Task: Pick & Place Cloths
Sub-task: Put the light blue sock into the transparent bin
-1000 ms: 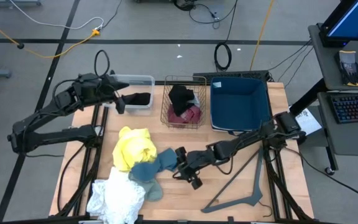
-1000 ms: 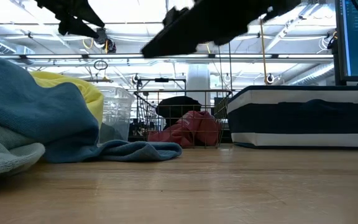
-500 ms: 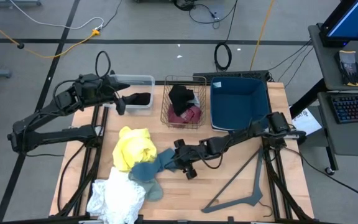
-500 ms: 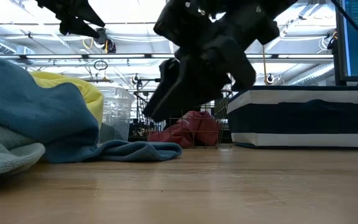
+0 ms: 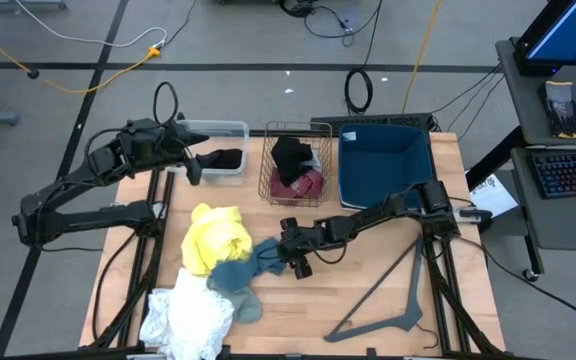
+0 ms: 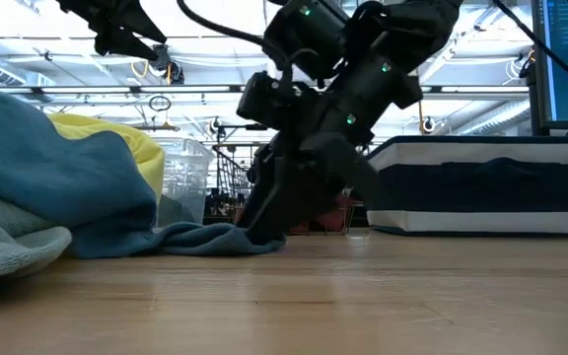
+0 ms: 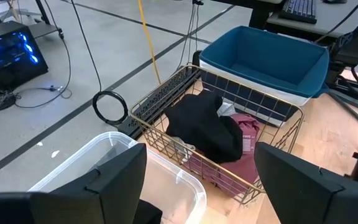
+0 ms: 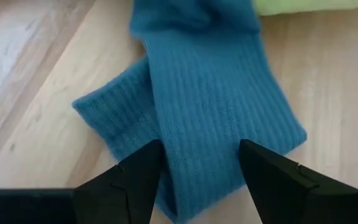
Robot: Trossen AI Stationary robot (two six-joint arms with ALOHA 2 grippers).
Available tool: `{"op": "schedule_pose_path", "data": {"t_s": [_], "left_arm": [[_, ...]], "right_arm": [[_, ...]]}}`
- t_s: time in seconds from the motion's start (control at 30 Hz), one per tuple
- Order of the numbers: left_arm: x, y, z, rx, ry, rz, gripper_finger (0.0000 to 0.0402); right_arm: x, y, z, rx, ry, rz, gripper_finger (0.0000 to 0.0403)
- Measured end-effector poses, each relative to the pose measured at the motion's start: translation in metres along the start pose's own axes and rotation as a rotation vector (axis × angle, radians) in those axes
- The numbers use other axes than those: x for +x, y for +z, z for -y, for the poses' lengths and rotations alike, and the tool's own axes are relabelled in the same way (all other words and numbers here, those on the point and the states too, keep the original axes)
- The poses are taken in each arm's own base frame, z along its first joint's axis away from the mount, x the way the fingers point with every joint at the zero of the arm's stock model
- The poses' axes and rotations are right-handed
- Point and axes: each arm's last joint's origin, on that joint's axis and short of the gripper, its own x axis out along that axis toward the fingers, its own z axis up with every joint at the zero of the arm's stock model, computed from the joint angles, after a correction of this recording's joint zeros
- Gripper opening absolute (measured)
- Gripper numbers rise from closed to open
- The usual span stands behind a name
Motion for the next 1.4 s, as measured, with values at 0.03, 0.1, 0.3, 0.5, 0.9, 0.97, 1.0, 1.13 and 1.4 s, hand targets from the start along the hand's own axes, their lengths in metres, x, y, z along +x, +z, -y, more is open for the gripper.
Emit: {"op": "schedule_pose_path", "data": {"t_s": [0.03, 0.1, 0.3, 0.5, 0.9, 0.97, 1.0, 1.13, 1.4], "left_arm": [[0.0, 0.0, 0.0, 0.0, 0.0, 0.0, 0.0296], [0.0, 0.0, 0.0, 0.0, 0.0, 0.0, 0.0296], [0.0, -0.001, 0.0, 0.0, 0.0, -0.006, 0.0296], [0.0, -0.001, 0.002, 0.002, -0.012, -0.007, 0.0296], [-0.001, -0.002, 0.019, 0.04, -0.184, -0.014, 0.0296], [-0.001, -0.002, 0.022, 0.047, -0.202, -0.014, 0.0296], [-0.002, -0.002, 0.023, 0.047, -0.214, -0.015, 0.0296], [-0.001, -0.002, 0.03, 0.041, -0.259, -0.024, 0.0296], [0.017, 0.002, 0.051, 0.053, -0.417, -0.015, 0.0296]], "right_arm": [[0.001, -0.001, 0.001, 0.016, -0.001, -0.002, 0.021], [0.006, -0.005, 0.003, 0.051, -0.002, -0.02, 0.021], [0.01, -0.011, 0.002, 0.076, 0.002, -0.051, 0.0188], [0.008, -0.009, -0.005, 0.079, 0.01, -0.059, 0.01], [-0.027, 0.012, -0.027, 0.032, 0.051, -0.028, 0.0014], [-0.044, 0.023, -0.029, 0.017, 0.037, 0.009, 0.0009], [-0.054, 0.028, -0.03, 0.012, 0.023, 0.031, 0.0009], [-0.091, 0.048, -0.031, -0.02, -0.053, 0.118, 0.0009], [-0.165, 0.075, -0.026, -0.091, -0.223, 0.313, 0.0009]]}}
